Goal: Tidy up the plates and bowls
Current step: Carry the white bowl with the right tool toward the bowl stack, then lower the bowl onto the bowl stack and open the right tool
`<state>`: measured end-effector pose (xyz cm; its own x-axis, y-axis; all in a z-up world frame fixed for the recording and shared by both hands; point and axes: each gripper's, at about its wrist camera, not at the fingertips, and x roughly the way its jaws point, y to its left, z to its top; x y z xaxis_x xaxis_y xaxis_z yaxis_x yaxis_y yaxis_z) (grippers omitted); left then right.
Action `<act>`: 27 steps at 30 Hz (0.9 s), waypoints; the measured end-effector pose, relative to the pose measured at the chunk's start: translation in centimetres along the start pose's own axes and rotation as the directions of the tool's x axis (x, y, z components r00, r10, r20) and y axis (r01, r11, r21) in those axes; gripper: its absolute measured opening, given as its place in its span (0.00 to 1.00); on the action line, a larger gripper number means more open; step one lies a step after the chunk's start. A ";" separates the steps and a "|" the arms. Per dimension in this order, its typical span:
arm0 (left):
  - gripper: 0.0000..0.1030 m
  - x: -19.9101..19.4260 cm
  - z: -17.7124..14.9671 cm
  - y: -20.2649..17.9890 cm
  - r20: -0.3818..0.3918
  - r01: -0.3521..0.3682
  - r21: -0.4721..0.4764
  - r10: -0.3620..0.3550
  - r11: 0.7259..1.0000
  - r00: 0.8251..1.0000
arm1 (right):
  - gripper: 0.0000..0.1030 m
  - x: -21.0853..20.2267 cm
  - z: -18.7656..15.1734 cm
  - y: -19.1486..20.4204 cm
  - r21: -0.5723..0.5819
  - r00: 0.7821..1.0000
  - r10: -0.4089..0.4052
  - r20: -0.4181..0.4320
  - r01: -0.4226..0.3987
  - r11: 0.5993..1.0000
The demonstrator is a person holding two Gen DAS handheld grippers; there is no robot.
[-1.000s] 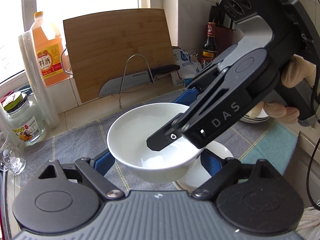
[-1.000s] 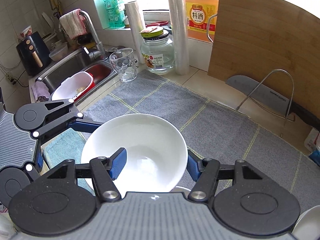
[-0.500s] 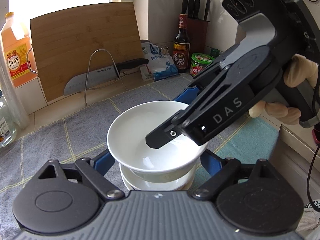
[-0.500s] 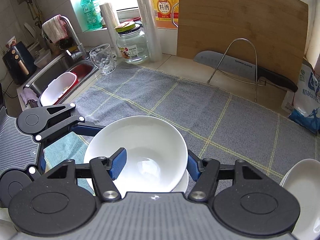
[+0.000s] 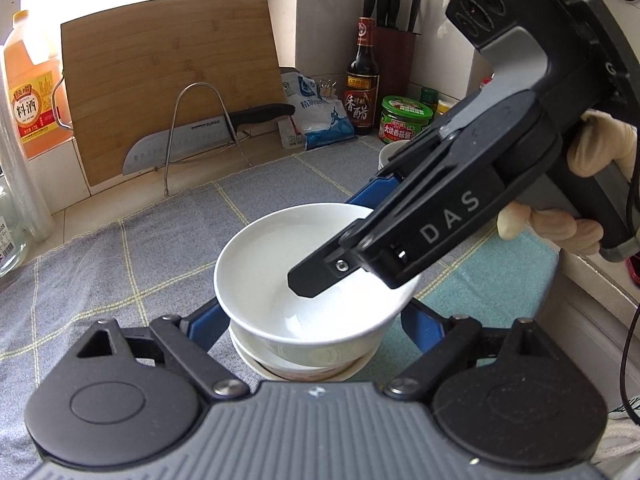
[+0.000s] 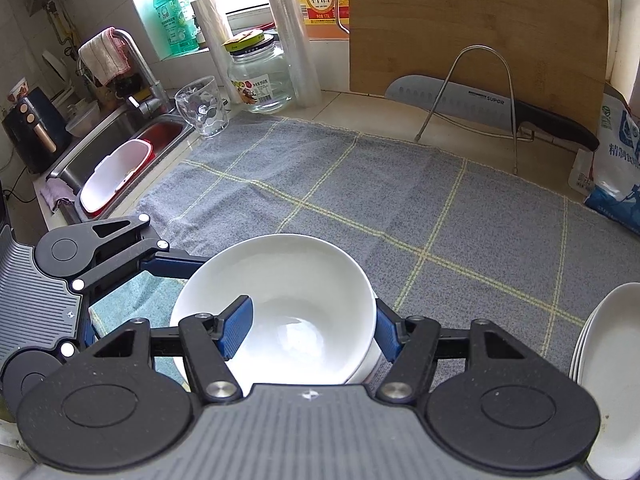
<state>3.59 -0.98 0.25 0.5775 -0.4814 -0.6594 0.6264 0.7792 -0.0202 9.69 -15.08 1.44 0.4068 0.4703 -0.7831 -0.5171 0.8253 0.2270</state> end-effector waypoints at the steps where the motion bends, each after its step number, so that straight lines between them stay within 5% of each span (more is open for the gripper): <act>1: 0.89 0.1 0.0 0.0 0.001 -0.003 0.005 0.003 1.000 1.000 | 0.68 0.0 0.0 0.0 0.003 1.000 -0.002 0.004 0.002 1.000; 27: 0.91 2.0 -0.3 0.6 -0.046 0.005 0.008 -0.004 1.000 0.999 | 0.69 1.8 -0.4 -0.7 0.006 1.000 -0.001 -0.012 0.001 1.000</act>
<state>4.96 -1.33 -1.33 0.5500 -0.4657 -0.6933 0.6331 0.7738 -0.0175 10.54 -14.94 -0.35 0.3981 0.4658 -0.7903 -0.5121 0.8276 0.2298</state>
